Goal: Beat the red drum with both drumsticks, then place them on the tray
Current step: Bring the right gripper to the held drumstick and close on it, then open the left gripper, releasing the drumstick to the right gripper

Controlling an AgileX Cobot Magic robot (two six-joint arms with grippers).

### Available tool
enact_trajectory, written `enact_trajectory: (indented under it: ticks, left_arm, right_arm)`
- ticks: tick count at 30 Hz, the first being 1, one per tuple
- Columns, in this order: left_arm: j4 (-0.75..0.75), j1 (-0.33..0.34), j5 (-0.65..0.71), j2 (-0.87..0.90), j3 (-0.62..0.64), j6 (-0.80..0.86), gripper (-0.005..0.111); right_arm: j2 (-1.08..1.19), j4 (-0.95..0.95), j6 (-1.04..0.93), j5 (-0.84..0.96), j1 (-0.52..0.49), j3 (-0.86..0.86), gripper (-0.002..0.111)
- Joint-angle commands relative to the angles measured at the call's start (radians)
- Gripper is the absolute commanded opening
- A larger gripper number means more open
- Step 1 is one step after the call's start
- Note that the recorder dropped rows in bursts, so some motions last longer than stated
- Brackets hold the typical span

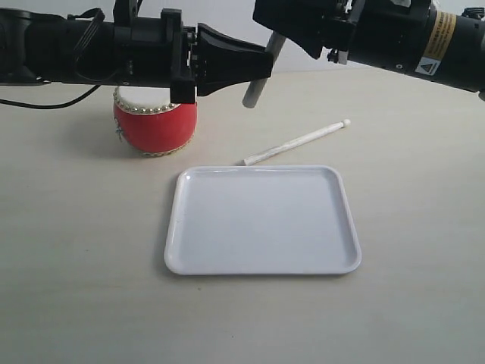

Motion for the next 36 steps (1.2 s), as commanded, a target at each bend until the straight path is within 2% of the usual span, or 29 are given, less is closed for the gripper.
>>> enact_trajectory:
  ticks: [1,5,8,15,16,29,32,36]
  left_arm:
    - [-0.017,-0.003,0.017,-0.001,-0.007,0.007,0.000]
    - [-0.017,-0.003,0.013,-0.001,-0.007,0.007,0.000]
    - [-0.017,-0.003,0.013,-0.001,-0.007,0.007,0.000]
    - [-0.017,-0.003,0.013,-0.001,-0.009,0.007,0.000]
    - [-0.017,-0.003,0.013,-0.001,-0.009,0.007,0.000]
    - [-0.017,-0.006,0.031,-0.001,-0.011,-0.008,0.000]
    - [-0.017,-0.006,0.031,-0.001,-0.011,-0.008,0.000]
    - [-0.017,-0.006,0.031,-0.001,-0.011,-0.008,0.000]
  right_arm:
    - [-0.006,0.013,0.033,-0.006,0.001,-0.005,0.055]
    - [-0.006,0.019,0.089,-0.006,0.001,-0.005,0.050]
    - [-0.006,0.019,0.096,-0.006,0.001,-0.005,0.040]
    - [-0.006,0.021,0.126,-0.006,0.001,-0.005,0.003]
    - [-0.006,0.021,0.133,-0.006,0.001,-0.005,0.000]
    - [-0.006,0.023,0.133,-0.006,0.001,-0.005,0.000]
    - [-0.006,0.023,0.133,-0.006,0.001,-0.005,0.006]
    - [-0.006,0.023,0.133,-0.006,0.001,-0.005,0.022]
